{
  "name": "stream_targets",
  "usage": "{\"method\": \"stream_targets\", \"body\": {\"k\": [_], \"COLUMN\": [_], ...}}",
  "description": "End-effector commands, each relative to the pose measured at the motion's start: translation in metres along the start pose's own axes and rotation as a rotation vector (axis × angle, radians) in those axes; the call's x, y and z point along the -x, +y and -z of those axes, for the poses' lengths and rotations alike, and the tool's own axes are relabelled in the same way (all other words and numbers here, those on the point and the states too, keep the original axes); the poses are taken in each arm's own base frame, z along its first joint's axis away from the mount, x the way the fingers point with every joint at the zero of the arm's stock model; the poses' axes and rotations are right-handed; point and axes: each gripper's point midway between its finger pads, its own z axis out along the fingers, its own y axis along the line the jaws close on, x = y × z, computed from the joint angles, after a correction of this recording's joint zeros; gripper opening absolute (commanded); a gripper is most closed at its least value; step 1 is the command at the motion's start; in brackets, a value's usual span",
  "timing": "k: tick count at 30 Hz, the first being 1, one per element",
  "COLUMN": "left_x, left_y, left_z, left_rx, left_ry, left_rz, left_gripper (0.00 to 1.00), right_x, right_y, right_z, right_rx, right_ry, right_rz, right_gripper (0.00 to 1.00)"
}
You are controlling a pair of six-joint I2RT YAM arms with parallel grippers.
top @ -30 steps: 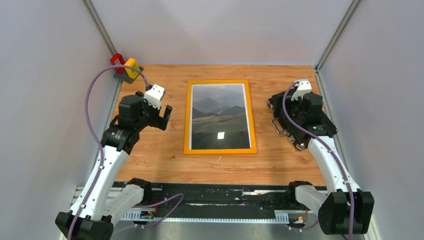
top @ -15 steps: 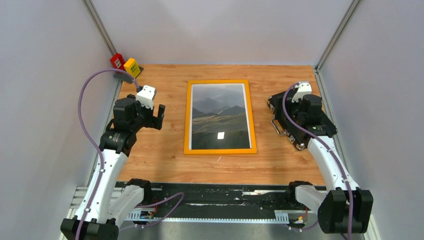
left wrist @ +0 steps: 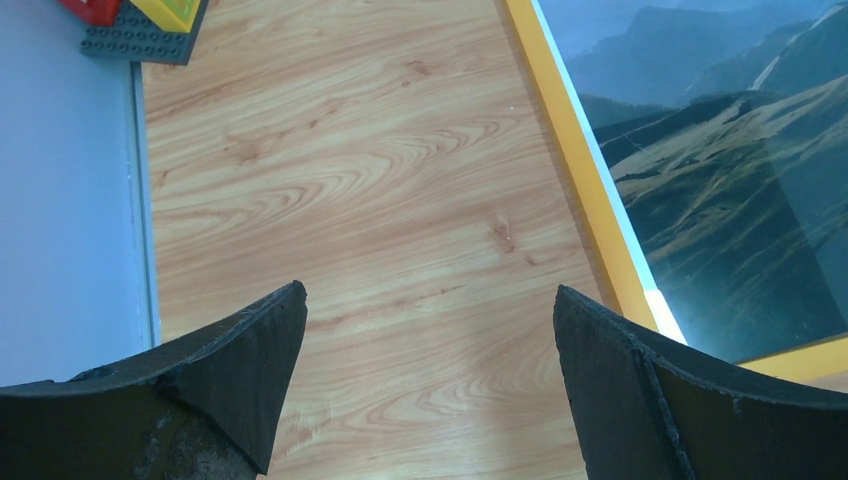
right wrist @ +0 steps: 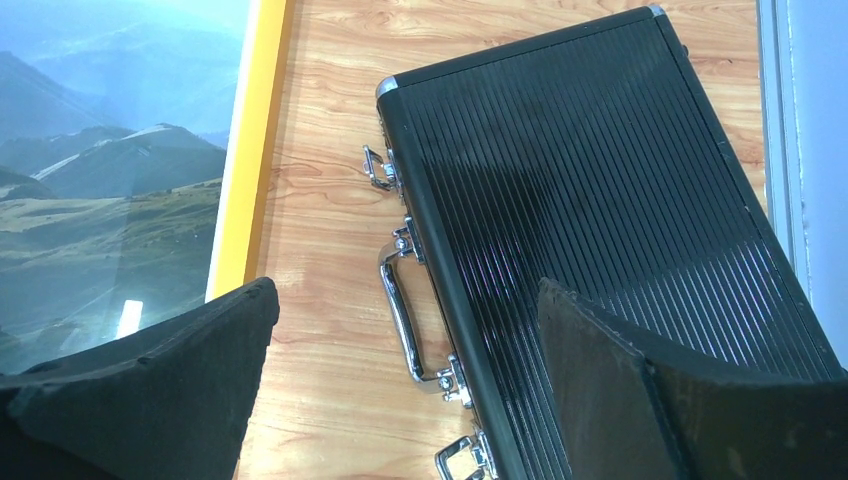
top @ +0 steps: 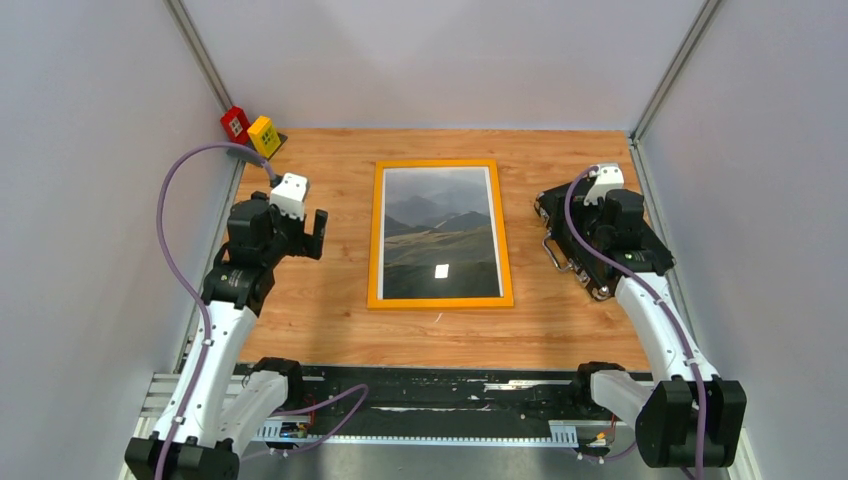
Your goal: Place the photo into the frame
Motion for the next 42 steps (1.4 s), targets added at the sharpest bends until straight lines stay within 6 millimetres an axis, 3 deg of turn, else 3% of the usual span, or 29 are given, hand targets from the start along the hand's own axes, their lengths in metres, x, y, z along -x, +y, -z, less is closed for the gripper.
{"method": "stream_targets", "body": {"k": [1, 8, 13, 19, 23, 30, 42], "left_x": [0.012, 0.007, 0.006, 0.018, 0.021, 0.021, 0.02], "left_y": [0.009, 0.015, 0.021, 0.024, 0.022, 0.021, 0.026], "left_z": [0.003, 0.003, 0.004, 0.016, 0.021, 0.022, 0.025], "left_rx": [0.042, 0.067, 0.088, 0.108, 0.102, 0.107, 0.142], "left_ry": [-0.066, -0.072, -0.081, -0.139, -0.179, -0.212, -0.239], "left_rz": [0.011, 0.023, 0.036, 0.06, 0.069, 0.079, 0.079], "left_gripper": [1.0, 1.0, 1.0, 1.0, 1.0, 1.0, 1.0], "right_x": [0.011, 0.013, 0.015, 0.028, 0.038, 0.036, 0.047], "right_y": [-0.005, -0.008, -0.026, -0.041, -0.034, -0.011, -0.015], "right_z": [0.003, 0.006, 0.012, 0.037, 0.051, 0.062, 0.079], "right_rx": [-0.022, -0.036, -0.081, -0.109, -0.057, 0.059, 0.019], "right_ry": [-0.044, -0.053, -0.072, -0.147, -0.179, -0.202, -0.28], "right_rz": [0.014, 0.02, -0.005, -0.06, -0.077, -0.053, -0.027], "right_gripper": [1.0, 1.0, 1.0, 1.0, 1.0, 1.0, 1.0]}}
